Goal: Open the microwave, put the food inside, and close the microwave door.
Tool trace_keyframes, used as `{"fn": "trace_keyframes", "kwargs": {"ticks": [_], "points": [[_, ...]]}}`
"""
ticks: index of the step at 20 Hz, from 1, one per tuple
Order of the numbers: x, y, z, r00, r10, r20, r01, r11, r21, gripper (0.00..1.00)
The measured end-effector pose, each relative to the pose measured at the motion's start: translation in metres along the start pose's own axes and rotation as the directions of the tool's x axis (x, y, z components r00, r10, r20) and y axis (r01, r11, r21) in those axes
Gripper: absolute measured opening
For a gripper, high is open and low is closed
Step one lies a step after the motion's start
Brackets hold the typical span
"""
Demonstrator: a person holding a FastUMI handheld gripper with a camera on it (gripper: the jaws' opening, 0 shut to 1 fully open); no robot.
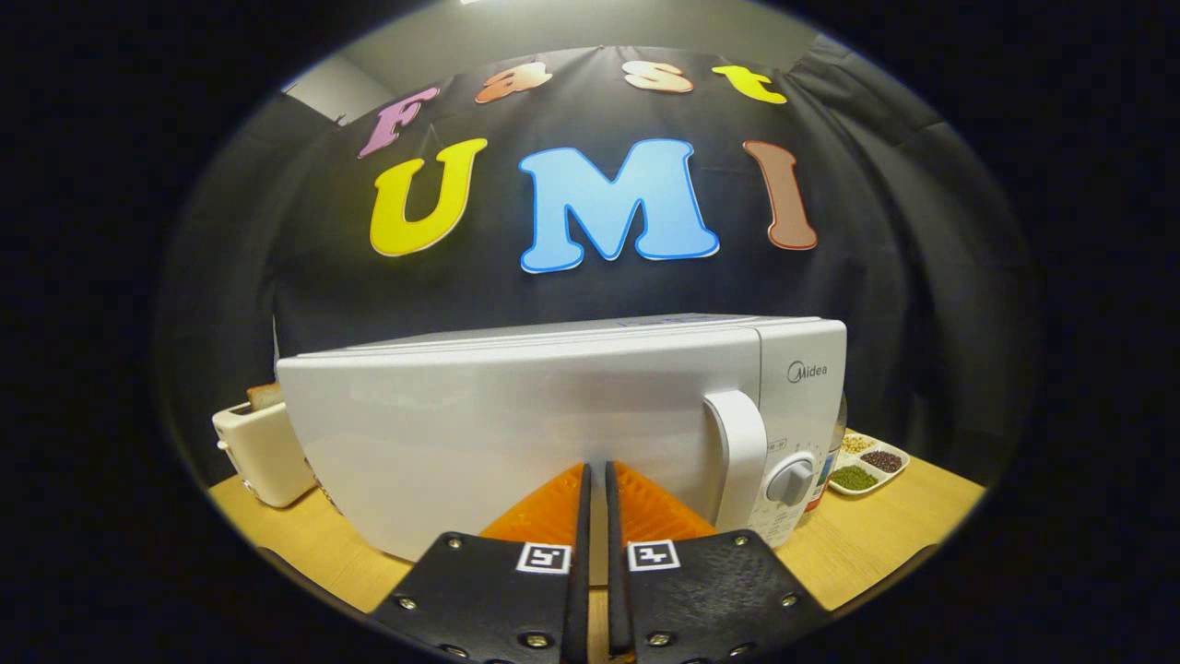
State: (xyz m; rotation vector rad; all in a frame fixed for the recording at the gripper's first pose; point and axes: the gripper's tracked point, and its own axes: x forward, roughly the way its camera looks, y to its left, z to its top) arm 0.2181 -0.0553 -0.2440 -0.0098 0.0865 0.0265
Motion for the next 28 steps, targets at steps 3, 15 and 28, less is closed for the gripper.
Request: {"fn": "trace_keyframes", "kwargs": {"ticks": [3, 15, 28], "points": [[-0.002, 0.002, -0.002, 1.000, -0.021, 0.002, 0.021, 0.997, -0.077, 0.13], [-0.171, 0.031, 0.149, 0.993, 0.025, 0.119, -0.020, 0.999, -0.040, 0.12], [-0.283, 0.051, 0.255, 0.969, 0.037, 0.245, -0.024, 0.998, -0.056, 0.14]]}}
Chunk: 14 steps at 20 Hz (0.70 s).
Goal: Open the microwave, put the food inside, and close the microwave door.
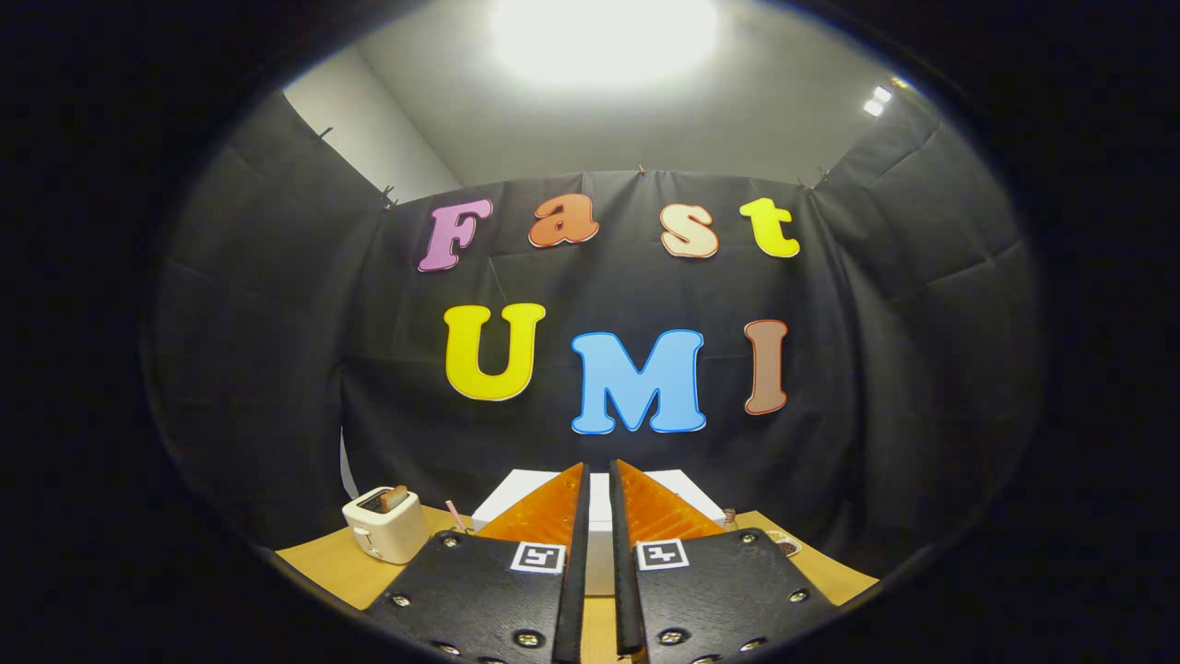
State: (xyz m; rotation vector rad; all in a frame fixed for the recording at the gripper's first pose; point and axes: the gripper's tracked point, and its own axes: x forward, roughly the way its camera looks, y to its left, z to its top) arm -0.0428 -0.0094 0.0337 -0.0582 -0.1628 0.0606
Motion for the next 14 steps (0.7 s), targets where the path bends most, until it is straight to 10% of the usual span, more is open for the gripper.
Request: {"fn": "trace_keyframes", "kwargs": {"ticks": [1, 4, 14], "points": [[-0.002, 0.002, 0.006, 1.000, 0.003, 0.011, -0.003, 1.000, 0.012, 0.17], [-0.006, 0.018, -0.003, 0.999, 0.051, -0.006, -0.051, 0.999, -0.005, 0.99], [-0.008, 0.027, -0.008, 0.997, 0.080, -0.006, -0.080, 0.996, -0.036, 0.98]]}}
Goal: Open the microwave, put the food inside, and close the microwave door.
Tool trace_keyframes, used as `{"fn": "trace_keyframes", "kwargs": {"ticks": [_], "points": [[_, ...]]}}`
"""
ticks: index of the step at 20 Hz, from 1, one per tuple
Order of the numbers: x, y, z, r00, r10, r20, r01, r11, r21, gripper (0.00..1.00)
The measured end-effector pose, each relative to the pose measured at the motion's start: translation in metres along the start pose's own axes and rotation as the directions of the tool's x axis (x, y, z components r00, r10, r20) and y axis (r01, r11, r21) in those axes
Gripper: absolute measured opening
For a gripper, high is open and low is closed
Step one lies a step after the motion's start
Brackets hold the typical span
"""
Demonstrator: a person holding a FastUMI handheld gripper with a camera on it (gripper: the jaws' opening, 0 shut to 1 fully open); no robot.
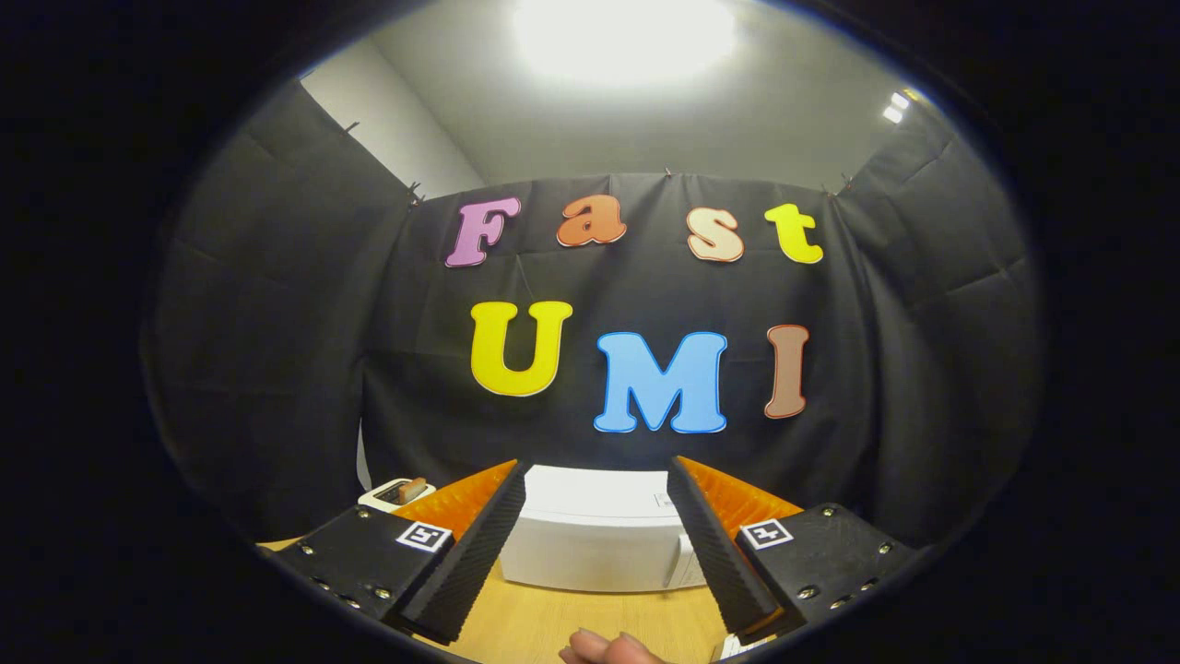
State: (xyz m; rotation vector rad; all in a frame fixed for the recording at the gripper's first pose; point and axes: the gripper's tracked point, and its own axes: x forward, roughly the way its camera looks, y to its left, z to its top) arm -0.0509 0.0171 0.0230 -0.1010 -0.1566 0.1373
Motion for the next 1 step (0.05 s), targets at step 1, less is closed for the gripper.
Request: {"fn": "trace_keyframes", "kwargs": {"ticks": [1], "points": [[0.0001, -0.0020, 0.0002, 1.000, -0.001, -0.002, 0.001, 1.000, -0.002, 0.98]]}}
